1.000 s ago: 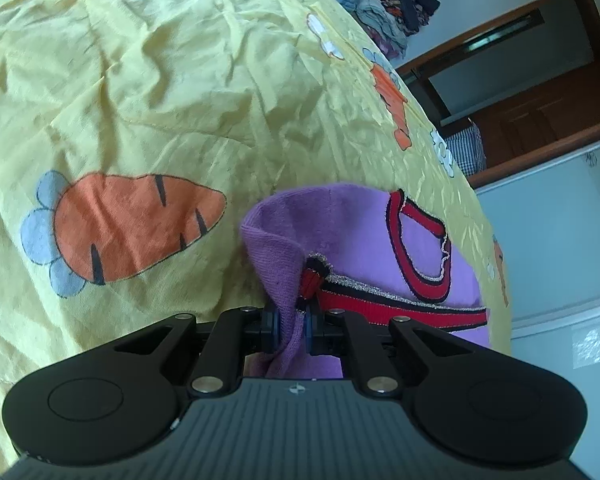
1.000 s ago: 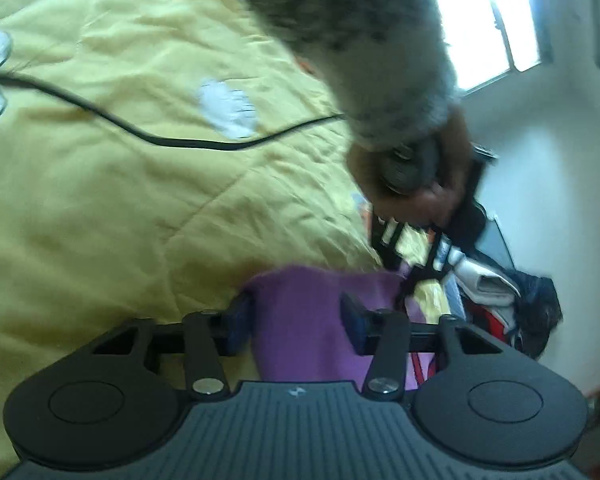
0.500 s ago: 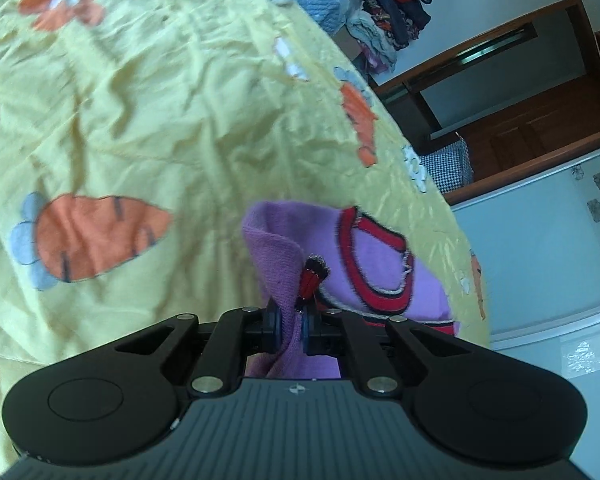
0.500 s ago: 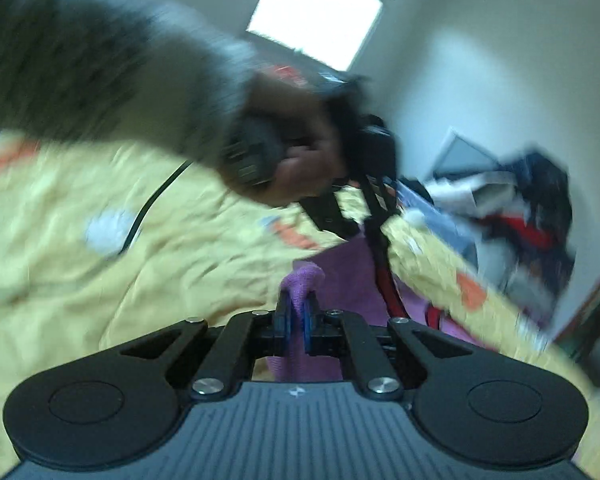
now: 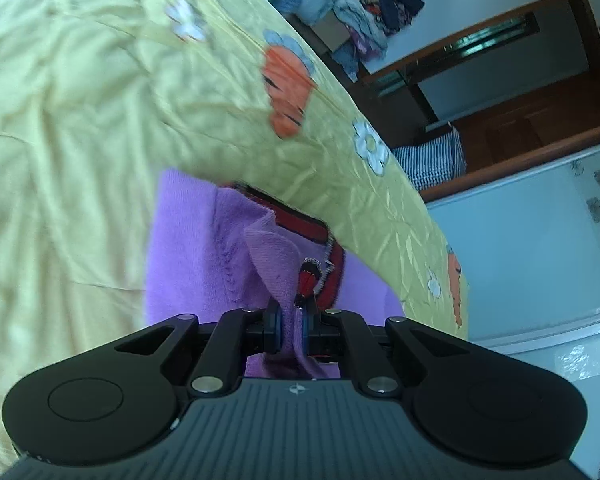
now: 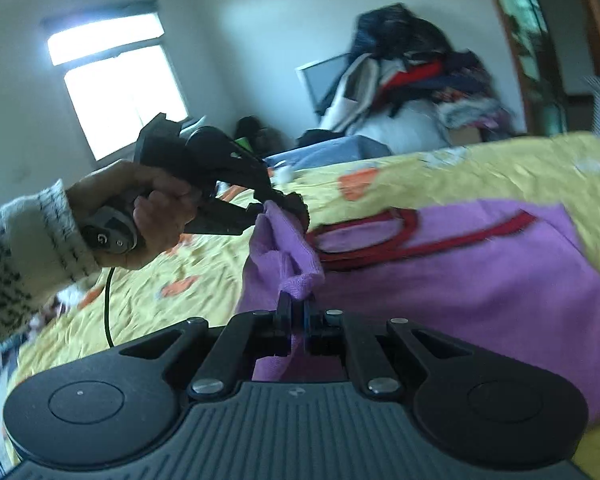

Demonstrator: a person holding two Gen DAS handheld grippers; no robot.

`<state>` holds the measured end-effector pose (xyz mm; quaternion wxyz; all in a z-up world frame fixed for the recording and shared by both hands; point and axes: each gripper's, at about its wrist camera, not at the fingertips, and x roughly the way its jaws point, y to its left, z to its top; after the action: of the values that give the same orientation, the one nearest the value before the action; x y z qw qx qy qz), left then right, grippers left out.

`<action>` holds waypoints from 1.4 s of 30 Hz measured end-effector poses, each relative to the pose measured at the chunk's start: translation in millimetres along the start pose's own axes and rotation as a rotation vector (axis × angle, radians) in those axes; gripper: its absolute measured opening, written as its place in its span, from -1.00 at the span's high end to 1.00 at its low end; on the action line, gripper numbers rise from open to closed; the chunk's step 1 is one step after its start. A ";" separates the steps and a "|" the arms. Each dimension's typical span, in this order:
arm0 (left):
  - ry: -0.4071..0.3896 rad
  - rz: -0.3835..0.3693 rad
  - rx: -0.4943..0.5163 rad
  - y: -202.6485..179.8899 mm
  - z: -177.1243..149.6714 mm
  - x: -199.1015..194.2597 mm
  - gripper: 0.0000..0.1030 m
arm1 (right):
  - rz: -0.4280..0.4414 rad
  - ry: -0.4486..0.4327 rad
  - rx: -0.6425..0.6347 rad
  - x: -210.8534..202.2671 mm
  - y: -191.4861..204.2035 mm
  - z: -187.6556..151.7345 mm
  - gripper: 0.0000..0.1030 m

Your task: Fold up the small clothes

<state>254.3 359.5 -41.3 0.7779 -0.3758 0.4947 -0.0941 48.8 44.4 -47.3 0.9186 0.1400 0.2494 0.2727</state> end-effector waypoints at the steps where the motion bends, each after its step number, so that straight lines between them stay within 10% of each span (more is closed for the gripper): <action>1: 0.009 0.002 0.009 -6.7 -2.5 9.2 0.82 | -0.003 -0.005 0.012 -3.8 -6.3 0.2 0.91; 20: 0.144 0.033 0.213 -139.1 -76.5 151.6 0.82 | -0.214 -0.092 0.163 -84.3 -102.5 -22.9 0.91; 42: 0.089 0.100 0.361 -186.3 -118.9 191.6 0.82 | -0.343 -0.050 0.233 -105.3 -138.4 -42.6 0.94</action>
<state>290.8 71.4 -76.1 0.8137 -0.2006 0.5220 -0.1589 9.2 -123.0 -97.1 0.9351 0.2072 0.2766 0.0779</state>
